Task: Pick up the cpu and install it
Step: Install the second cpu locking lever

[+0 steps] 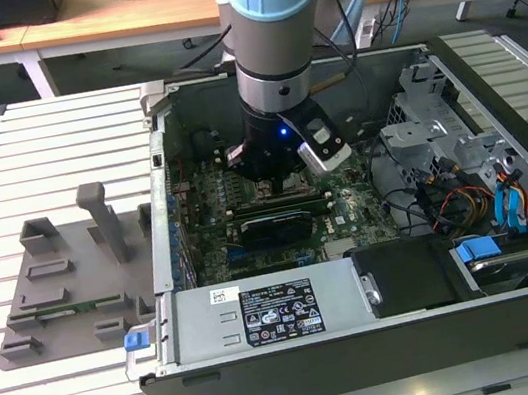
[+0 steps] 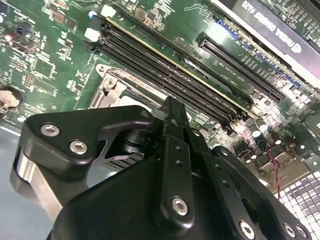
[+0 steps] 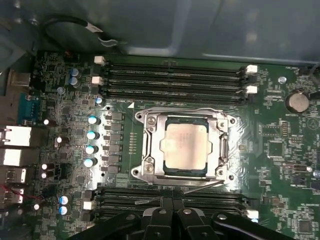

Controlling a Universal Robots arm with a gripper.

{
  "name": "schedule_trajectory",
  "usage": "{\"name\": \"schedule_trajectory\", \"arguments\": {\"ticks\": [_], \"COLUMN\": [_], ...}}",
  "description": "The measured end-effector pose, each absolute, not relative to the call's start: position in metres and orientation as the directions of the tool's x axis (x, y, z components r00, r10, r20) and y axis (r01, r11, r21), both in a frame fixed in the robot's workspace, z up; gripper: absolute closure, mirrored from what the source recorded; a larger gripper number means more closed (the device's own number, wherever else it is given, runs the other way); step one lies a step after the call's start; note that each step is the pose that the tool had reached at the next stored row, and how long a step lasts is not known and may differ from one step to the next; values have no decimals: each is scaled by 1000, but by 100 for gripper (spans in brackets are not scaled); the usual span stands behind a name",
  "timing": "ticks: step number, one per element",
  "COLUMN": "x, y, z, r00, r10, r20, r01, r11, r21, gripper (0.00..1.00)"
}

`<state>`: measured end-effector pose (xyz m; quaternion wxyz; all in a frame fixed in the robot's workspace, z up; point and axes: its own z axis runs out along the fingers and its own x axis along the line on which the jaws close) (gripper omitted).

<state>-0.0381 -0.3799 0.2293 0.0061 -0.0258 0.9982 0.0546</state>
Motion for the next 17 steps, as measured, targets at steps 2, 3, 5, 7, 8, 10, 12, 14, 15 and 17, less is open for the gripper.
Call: {"name": "schedule_trajectory", "arguments": {"ticks": [2, 3, 5, 7, 8, 10, 12, 14, 15, 17], "x": [-40, -41, -45, -49, -50, -54, -60, -67, -68, -69], "y": [-380, -380, -380, -380, -380, -379, -379, -377, -377, -376], "z": [225, 224, 221, 218, 216, 214, 211, 207, 206, 205], "r00": [-999, -999, -999, -999, -999, -999, -999, -998, -998, -998], "r10": [-51, -51, -51, -51, -51, -51, -52, -53, -53, -53], "r20": [-15, -15, -15, -15, -15, -15, -15, -15, -15, -15], "r01": [-52, -52, -52, -52, -52, -53, -53, -54, -54, -54], "r11": [993, 993, 993, 993, 993, 993, 992, 992, 992, 992], "r21": [110, 110, 110, 110, 110, 110, 110, 112, 112, 115], "gripper": [89, 89, 89, 89, 89, 89, 89, 89, 89, 89]}}
